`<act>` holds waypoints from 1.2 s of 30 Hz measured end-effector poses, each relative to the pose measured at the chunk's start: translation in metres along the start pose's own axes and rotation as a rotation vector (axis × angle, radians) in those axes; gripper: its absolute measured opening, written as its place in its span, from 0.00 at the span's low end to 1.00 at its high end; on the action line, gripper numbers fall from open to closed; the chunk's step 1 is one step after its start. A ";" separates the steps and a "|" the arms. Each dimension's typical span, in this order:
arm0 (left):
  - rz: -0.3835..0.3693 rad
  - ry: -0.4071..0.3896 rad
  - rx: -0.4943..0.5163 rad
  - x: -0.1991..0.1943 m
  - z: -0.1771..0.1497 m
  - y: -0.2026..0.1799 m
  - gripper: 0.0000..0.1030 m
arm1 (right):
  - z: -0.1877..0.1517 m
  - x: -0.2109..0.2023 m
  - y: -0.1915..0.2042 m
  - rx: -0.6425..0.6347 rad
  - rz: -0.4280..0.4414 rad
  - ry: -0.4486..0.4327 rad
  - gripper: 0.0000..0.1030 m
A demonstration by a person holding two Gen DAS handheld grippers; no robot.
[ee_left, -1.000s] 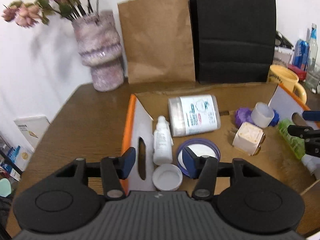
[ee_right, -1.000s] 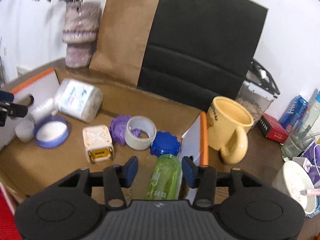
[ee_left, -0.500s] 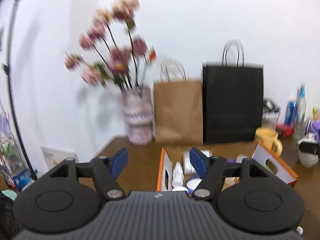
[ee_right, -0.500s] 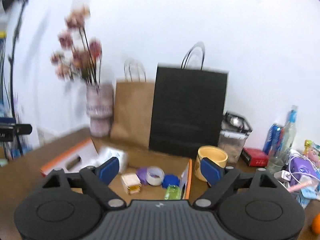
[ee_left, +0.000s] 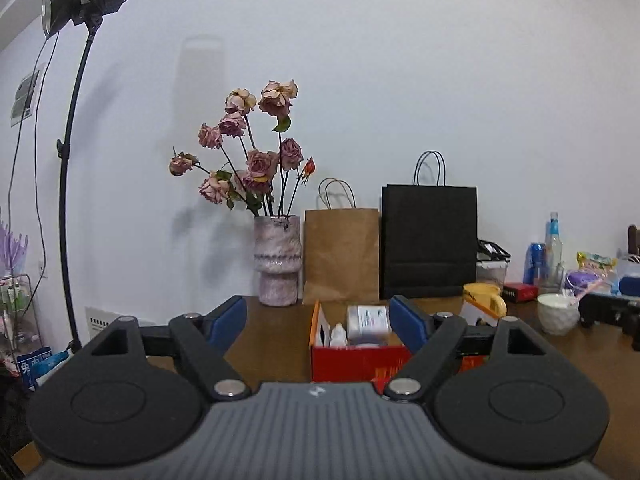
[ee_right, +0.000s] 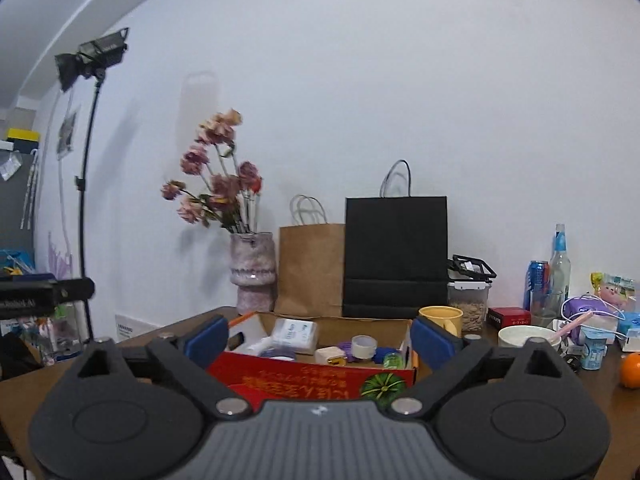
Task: Organize rigid objects
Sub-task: 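Withdraw both tools from the box back over the table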
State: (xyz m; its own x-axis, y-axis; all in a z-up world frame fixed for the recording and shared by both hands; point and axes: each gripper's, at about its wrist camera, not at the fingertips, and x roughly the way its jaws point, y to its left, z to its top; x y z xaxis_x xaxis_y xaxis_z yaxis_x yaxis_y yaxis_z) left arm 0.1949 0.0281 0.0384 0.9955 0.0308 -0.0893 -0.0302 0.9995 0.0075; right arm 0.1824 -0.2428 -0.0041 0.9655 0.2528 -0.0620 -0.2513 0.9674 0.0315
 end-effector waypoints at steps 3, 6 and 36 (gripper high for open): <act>0.021 0.006 0.019 -0.019 -0.004 0.000 0.78 | -0.002 -0.021 0.010 -0.015 -0.010 -0.004 0.96; 0.042 -0.010 0.023 -0.044 -0.002 0.001 0.78 | -0.001 -0.044 0.016 0.007 -0.025 -0.002 0.96; -0.078 0.186 0.013 -0.089 -0.072 -0.015 0.81 | -0.074 -0.113 0.035 0.045 -0.064 0.126 0.97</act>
State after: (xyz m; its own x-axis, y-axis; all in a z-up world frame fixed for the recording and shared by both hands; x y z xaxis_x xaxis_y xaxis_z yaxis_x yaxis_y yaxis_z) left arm 0.1000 0.0109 -0.0255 0.9612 -0.0450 -0.2723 0.0484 0.9988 0.0059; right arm 0.0596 -0.2359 -0.0698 0.9627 0.1928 -0.1897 -0.1830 0.9807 0.0682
